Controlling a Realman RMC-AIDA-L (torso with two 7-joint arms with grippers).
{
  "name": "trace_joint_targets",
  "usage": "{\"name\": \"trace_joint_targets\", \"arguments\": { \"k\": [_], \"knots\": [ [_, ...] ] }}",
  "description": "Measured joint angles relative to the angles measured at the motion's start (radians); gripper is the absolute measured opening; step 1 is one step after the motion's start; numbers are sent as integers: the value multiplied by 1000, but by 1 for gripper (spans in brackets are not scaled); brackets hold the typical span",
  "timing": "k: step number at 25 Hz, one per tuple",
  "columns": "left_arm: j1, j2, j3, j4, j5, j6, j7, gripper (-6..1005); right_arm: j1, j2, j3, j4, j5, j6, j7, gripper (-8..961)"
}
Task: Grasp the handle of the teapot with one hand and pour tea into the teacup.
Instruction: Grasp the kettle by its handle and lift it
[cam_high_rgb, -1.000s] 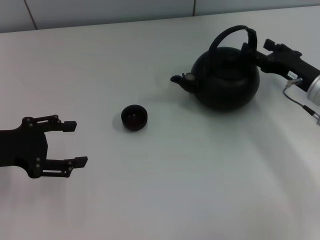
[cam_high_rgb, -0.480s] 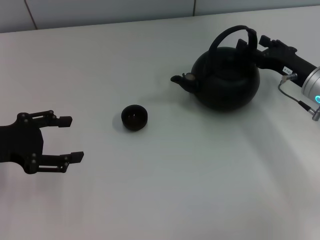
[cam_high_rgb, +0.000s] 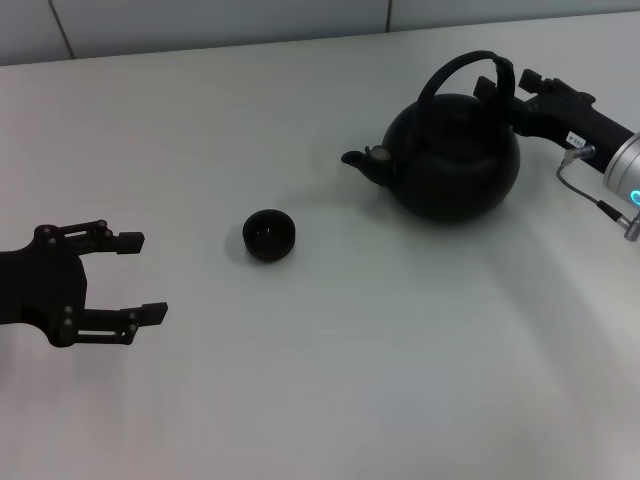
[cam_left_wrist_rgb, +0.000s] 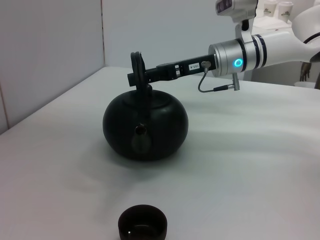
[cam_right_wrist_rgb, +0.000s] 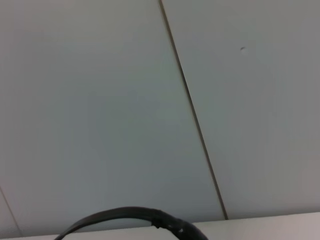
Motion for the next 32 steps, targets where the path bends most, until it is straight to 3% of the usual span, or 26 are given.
{"name": "trace_joint_targets", "arguments": {
  "k": [6,13,15,26,32],
  "knots": [
    [-1,0,0,0,0,0,0,860,0,1,-19,8,-2,-11,-42,761],
    [-1,1,0,0,0,0,0,861,0,2,-20,12,-2,-12,-54,574],
    [-1,1,0,0,0,0,0,861,0,2,-20,12,-2,-13,-54,323],
    [-1,3,-3,1,0,-1,0,861,1,2,-16,14,-2,-31,-105,134],
    [-1,3,-3,11,0,-2,0,861,1,2,-10,17,0,-38,-118,125]
  ]
}}
